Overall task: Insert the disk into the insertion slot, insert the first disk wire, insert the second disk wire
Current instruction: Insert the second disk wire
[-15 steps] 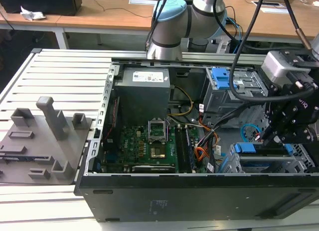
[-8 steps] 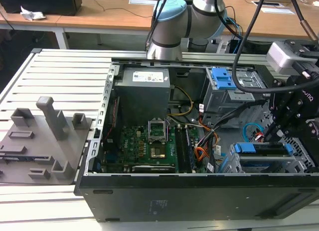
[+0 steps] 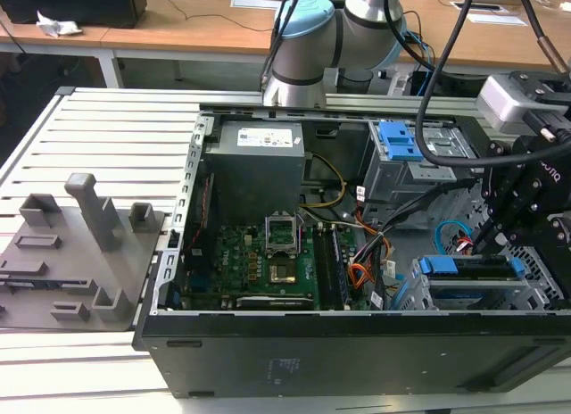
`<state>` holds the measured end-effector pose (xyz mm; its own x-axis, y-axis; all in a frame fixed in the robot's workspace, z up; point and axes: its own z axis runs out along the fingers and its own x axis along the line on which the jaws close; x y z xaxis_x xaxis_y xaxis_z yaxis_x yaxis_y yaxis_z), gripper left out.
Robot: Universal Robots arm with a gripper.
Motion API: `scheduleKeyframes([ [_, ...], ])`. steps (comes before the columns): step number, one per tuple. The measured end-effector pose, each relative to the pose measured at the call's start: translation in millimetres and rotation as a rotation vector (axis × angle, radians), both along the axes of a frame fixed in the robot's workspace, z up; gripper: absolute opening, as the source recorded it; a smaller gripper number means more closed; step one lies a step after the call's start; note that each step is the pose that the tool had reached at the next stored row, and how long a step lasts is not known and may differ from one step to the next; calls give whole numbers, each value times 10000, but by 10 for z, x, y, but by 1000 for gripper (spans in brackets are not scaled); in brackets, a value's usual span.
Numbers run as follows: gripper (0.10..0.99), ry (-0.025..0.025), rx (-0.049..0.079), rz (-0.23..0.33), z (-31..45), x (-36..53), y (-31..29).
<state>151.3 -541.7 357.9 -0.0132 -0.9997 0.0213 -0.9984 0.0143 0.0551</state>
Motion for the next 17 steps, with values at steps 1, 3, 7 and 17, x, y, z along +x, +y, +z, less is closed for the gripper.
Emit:
scheduleKeyframes([
  [1, 161, 0, -1, 0, 1, 0, 0],
  [3, 161, 0, 1, -1, 0, 0, 0],
  [7, 161, 0, 3, 0, 0, 0, 0],
  [17, 161, 8, -247, -472, -71, 19, 7],
])
